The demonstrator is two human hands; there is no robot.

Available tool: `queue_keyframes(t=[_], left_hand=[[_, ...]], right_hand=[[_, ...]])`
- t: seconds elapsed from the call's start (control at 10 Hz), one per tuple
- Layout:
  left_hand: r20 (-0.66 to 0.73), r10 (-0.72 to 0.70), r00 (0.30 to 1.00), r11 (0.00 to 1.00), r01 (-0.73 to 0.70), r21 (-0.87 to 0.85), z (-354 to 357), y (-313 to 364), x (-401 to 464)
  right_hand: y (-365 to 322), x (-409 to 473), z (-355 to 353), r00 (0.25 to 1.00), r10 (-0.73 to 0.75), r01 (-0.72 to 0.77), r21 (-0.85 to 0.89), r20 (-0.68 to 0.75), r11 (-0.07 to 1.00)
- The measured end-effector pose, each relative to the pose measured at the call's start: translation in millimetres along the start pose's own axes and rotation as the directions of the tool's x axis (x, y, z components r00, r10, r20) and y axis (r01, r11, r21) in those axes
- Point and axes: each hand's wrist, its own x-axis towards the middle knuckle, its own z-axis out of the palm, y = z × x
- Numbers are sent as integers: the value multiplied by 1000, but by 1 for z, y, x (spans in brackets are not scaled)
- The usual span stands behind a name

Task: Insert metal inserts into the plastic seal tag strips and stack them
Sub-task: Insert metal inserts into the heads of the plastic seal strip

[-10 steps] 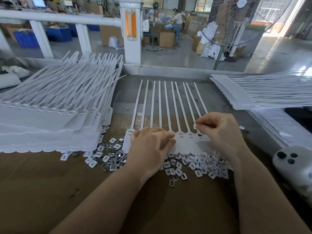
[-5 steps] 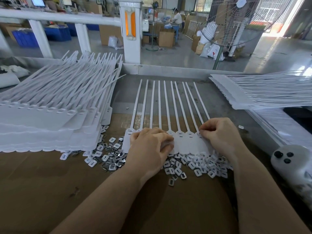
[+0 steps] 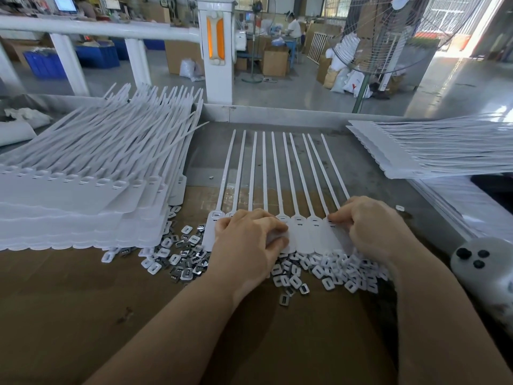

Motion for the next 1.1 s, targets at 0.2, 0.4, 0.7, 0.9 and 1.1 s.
queue_keyframes(t=[0.2,0.4,0.7,0.9,1.1], left_hand=[[-3,-4,1000,1000,4,-3,0,-1,1],[7,-12,1000,1000,12,1,0,0,1],[11,-18,1000,1000,18,0,0,0,2],[7,-26,1000,1000,26,-12,1,0,1],[12,-20,1000,1000,20,-13,0,0,1]], right_hand=[[-1,-5,-4,998,7,-9,-31,-65,999],[-5,-7,-7,1000,7,-8,-39,-29,999],[-6,-6,-8,1000,22,-22,-29,4,999],[-11,-6,-6,998,42,-44,-34,-53,998],[-7,-6,-3,991,95,-89,68,-92,994]])
